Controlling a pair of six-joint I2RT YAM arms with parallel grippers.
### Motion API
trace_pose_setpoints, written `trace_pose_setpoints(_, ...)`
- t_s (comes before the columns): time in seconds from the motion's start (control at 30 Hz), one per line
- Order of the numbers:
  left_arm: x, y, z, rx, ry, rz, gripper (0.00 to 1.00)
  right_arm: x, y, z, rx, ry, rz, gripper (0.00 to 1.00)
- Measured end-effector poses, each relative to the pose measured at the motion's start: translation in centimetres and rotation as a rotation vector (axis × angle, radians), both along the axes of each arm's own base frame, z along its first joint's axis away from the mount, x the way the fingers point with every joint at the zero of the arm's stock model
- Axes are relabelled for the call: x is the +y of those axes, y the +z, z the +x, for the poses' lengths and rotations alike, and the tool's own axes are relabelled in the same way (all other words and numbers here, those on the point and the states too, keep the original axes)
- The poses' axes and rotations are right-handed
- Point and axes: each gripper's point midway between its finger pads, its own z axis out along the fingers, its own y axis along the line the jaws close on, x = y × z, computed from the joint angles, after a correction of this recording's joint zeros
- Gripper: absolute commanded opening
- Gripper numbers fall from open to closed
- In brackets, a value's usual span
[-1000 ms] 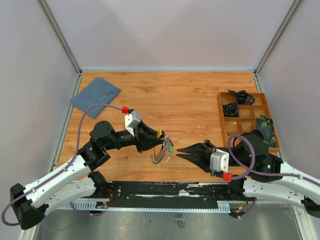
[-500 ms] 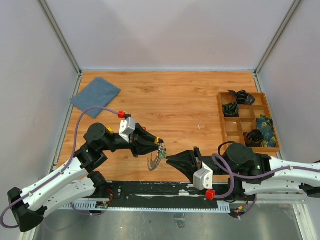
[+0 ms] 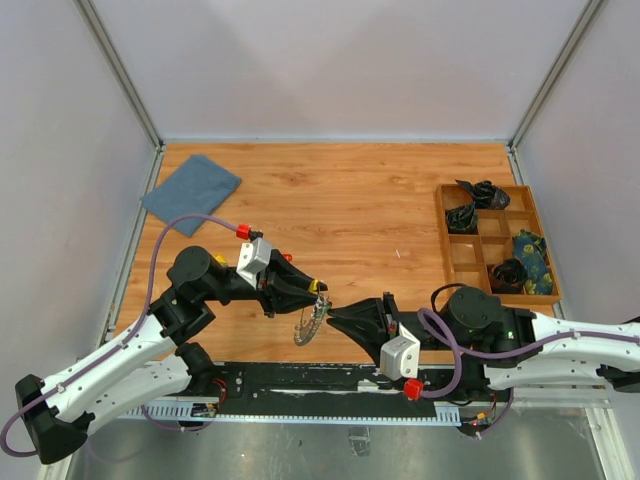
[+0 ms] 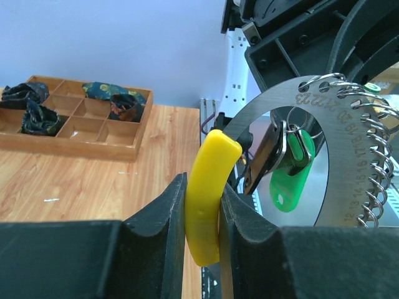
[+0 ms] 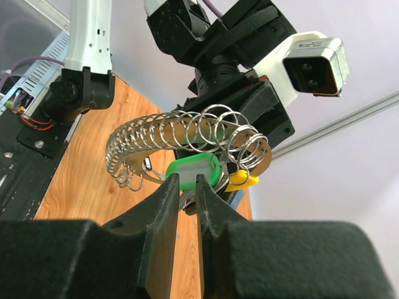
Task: Put the keys on the keyring
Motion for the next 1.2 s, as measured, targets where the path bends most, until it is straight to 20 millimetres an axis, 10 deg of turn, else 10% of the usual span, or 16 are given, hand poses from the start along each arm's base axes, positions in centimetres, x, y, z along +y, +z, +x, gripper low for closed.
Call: trace_pose_setpoints(1.2,-0.1,0.2,-0.6,-0.006,-0.037,-0.005,0.01,1.3,1.8,-0.1,-0.019,-0.008,0.069,0.27)
